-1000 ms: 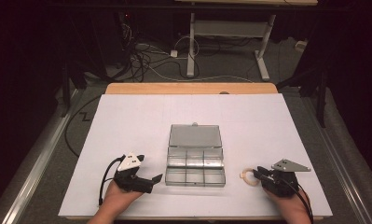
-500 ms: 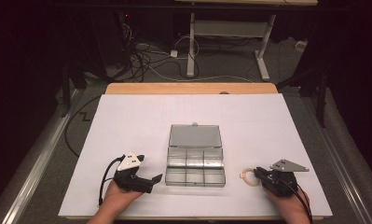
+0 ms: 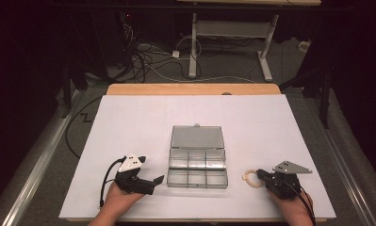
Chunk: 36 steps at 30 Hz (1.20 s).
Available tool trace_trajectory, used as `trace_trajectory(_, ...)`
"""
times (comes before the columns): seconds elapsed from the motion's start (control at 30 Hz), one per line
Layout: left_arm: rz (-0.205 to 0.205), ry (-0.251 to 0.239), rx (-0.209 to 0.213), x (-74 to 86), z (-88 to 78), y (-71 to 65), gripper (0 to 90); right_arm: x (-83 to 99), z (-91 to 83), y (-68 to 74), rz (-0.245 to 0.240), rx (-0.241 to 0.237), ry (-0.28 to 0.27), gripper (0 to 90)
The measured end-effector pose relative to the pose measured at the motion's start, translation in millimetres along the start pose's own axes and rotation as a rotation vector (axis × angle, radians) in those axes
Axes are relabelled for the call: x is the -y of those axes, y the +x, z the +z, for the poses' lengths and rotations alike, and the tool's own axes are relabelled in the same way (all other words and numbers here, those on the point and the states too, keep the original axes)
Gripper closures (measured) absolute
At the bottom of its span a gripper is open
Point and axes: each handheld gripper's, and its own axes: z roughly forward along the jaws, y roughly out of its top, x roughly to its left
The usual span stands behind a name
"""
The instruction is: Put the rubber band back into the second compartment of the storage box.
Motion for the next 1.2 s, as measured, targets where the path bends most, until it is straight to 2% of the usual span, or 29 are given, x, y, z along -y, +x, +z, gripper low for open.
trace_trajectory(0.5, -0.001, 0.0, 0.002, 0.0, -0.1, 0.2, 0.0, -1.3, -5.0, -4.2, 0.036, -0.023, -0.051, 87.4)
trace_trajectory(1.2, -0.001, 0.001, 0.006, -0.1, 0.0, 0.5, 0.0, -12.7, -12.6, 7.3, 0.017, -0.072, -0.096, 87.3)
